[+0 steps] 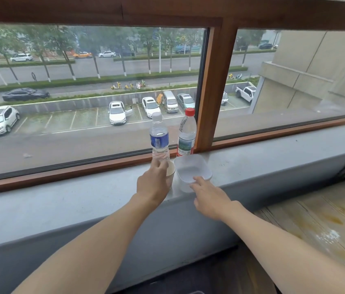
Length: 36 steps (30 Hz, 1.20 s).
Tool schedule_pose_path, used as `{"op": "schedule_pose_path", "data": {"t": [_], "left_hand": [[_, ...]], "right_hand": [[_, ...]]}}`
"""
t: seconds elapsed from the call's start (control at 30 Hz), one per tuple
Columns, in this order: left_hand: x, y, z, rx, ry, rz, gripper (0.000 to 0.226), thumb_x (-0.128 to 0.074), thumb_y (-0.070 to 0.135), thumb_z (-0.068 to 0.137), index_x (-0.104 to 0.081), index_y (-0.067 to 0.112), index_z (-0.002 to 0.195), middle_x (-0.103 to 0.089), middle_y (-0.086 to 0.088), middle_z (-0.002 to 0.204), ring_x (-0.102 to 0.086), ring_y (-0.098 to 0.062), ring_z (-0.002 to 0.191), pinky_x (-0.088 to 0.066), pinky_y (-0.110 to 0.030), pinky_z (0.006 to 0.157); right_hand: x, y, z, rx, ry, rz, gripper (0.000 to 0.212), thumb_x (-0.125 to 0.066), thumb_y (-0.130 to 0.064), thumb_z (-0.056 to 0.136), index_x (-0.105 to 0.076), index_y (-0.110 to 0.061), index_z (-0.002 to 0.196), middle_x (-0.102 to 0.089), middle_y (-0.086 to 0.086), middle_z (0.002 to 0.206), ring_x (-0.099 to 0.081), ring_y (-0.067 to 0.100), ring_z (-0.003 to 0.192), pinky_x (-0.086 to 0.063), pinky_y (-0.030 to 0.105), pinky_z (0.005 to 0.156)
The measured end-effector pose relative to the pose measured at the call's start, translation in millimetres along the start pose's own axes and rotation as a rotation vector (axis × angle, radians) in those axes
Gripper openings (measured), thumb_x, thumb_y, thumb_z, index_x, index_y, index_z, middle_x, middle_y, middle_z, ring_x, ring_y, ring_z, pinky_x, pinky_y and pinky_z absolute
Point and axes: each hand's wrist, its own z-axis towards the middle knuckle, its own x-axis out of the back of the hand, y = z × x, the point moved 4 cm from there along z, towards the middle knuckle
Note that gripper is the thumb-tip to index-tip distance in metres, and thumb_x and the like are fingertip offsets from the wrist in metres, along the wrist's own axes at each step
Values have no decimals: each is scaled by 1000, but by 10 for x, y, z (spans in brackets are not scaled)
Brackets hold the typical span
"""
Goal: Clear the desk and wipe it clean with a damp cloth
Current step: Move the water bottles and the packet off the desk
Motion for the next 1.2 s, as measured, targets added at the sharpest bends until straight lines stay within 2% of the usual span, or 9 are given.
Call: {"op": "schedule_pose_path", "data": {"t": [0.1, 0.27, 0.43, 0.57, 0.67, 0.8, 0.93, 0.97, 1.2], "left_hand": [[58, 96, 11, -17, 58, -9, 34, -57, 26, 93, -50, 16, 125, -47, -5, 129, -61, -36, 94, -51, -41, 69], [100, 534, 7, -131, 122, -2, 17, -51, 29, 97, -58, 14, 102, -64, -3, 103, -60, -29, 92, -42, -35, 67], [-132, 1314, -137, -213, 35, -66, 18, -48, 31, 99, -57, 16, 101, -66, -4, 100, -61, -28, 92, -47, -38, 71], [-359, 2182, -413, -312, -11, -99, 17, -46, 29, 99, -56, 15, 103, -68, -5, 98, -61, -29, 88, -41, -35, 67], [-565, 2959, -753, -360, -41, -108, 16, -43, 29, 99, -54, 17, 103, -69, -5, 96, -63, -30, 80, -48, -38, 67], [-939, 3981, -1355, -407, -97, -106, 14, -42, 28, 98, -51, 19, 100, -67, -4, 98, -56, -30, 82, -38, -36, 65], [-1335, 5017, -2024, -476, -209, -167, 16, -42, 29, 97, -53, 19, 103, -67, -6, 103, -59, -33, 89, -47, -37, 72], [-1528, 5638, -2383, -583, -273, -161, 17, -42, 31, 97, -53, 21, 105, -68, -5, 104, -60, -32, 91, -49, -37, 74], [-1969, 6598, -2966, -732, -398, -223, 16, -46, 29, 95, -59, 22, 102, -70, -1, 97, -64, -26, 88, -56, -40, 74]], "right_hand": [[41, 25, -58, -2, 41, 39, 46, -45, -14, 97, -44, -14, 144, -18, 2, 160, -48, 32, 130, -49, 47, 96], [181, 194, -371, -35, 108, 62, 43, -44, -14, 99, -42, -11, 142, -17, 6, 160, -46, 31, 130, -46, 42, 95], [241, 739, -988, -123, 177, 106, 42, -44, -17, 100, -42, -11, 141, -19, 6, 157, -47, 31, 128, -47, 44, 97], [205, 1363, -1659, -245, 198, 125, 48, -45, -22, 101, -37, -13, 147, -12, 5, 161, -40, 31, 135, -44, 44, 103], [117, 1914, -2322, -333, 203, 149, 46, -43, -18, 99, -39, -13, 145, -15, 5, 159, -39, 32, 135, -43, 44, 100], [-78, 2615, -3337, -456, 195, 207, 42, -42, -16, 97, -44, -14, 139, -18, 4, 156, -48, 36, 124, -46, 44, 91], [-299, 3286, -4422, -616, 185, 287, 39, -44, -14, 95, -48, -16, 134, -23, 1, 149, -54, 34, 111, -51, 48, 86], [-403, 3629, -5049, -722, 216, 321, 40, -44, -13, 95, -47, -16, 134, -22, 0, 150, -53, 32, 110, -52, 48, 85], [-617, 4075, -6108, -946, 286, 445, 39, -44, -14, 95, -47, -17, 133, -30, -2, 142, -54, 27, 104, -52, 46, 85]]}}
